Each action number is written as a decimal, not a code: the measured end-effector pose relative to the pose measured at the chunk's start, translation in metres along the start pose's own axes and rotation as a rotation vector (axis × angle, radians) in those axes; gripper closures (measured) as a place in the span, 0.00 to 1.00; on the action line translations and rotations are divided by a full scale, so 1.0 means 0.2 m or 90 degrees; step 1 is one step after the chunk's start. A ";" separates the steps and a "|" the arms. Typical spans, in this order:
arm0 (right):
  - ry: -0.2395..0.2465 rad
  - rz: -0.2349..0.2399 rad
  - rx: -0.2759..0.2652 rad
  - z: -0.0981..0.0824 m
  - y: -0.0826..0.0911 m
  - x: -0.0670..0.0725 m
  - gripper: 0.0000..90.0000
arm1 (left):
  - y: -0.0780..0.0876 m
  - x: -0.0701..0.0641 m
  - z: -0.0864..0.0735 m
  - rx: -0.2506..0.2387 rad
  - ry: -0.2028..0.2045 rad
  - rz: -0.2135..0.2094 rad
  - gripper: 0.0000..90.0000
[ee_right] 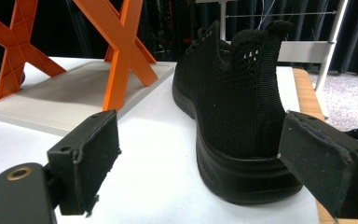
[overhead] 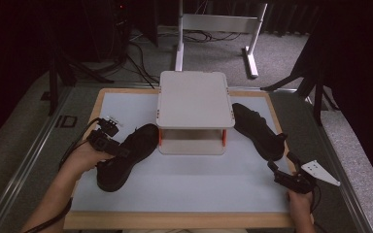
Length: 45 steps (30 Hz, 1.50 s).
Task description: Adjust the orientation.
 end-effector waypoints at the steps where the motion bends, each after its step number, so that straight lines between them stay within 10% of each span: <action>1: 0.000 0.000 0.000 0.00 0.00 0.00 0.13 | 0.01 0.00 -0.01 -0.010 -0.002 0.000 0.49; 9: 0.005 -0.001 0.004 0.00 0.00 0.01 0.13 | 0.07 -0.03 -0.11 -0.085 -0.016 0.013 0.49; 25: 0.011 -0.001 0.001 0.00 0.00 0.01 0.13 | 0.13 -0.09 -0.33 -0.336 -0.055 0.040 0.48; 37: 0.012 0.004 0.000 0.00 0.00 0.01 0.13 | 0.09 -0.08 -0.46 -0.451 -0.079 0.079 0.47; 45: 0.014 0.008 0.002 0.00 -0.01 0.01 0.13 | 0.02 -0.07 -0.54 -0.491 -0.058 0.098 0.30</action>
Point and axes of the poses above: each handheld gripper's, and its own axes: y roughly backward along the jaws, z roughly out of its top, x roughly to its left, the point moved 2 cm from there along -y, roughly forward along the jaws, and after that the axes turned 13 degrees about -z, right-handed, at the moved point
